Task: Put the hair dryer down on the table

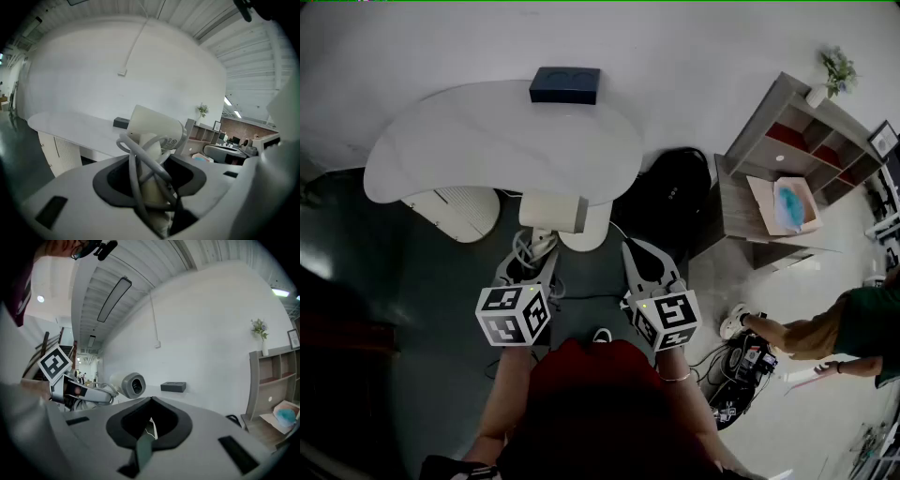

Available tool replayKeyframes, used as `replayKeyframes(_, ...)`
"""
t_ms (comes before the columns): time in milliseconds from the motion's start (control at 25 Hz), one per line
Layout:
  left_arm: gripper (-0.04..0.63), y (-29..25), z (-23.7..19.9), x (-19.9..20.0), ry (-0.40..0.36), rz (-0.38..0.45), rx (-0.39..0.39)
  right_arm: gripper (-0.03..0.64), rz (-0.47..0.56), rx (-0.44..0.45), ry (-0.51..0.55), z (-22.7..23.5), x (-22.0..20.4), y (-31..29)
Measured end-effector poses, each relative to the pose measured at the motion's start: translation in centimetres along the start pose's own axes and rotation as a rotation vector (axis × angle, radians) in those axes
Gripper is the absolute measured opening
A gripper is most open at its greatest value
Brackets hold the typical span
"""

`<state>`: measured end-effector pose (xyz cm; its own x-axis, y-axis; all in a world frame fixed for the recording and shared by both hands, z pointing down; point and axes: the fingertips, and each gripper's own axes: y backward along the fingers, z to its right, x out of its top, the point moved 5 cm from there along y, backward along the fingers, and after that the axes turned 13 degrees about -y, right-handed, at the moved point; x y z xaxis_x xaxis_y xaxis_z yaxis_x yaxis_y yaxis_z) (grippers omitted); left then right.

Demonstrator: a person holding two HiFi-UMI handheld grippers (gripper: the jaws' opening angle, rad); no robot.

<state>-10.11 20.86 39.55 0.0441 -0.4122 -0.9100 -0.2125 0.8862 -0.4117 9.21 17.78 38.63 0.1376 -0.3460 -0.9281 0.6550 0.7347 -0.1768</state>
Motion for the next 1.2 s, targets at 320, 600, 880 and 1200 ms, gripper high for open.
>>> replayKeyframes(320, 0.215, 0.0, 0.3, -0.5, -0.002, -0.007, 0.002, 0.015, 0.016, 0.002, -0.043, 0.2, -0.2, 0.5)
replayKeyframes(600, 0.215, -0.4, 0.3, -0.1, -0.010, -0.003, 0.017, 0.015, 0.047, -0.006, -0.095, 1.7, 0.2, 0.4)
replayKeyframes(880, 0.215, -0.4, 0.5, 0.1, -0.012, 0.005, 0.045, 0.015, 0.041, -0.005, -0.095, 2.7, 0.0, 1.2)
replayKeyframes(1200, 0.215, -1.2, 0.2, 0.8, -0.001, 0.008, 0.069, 0.015, 0.051, -0.010, -0.111, 4.2, 0.7, 0.8)
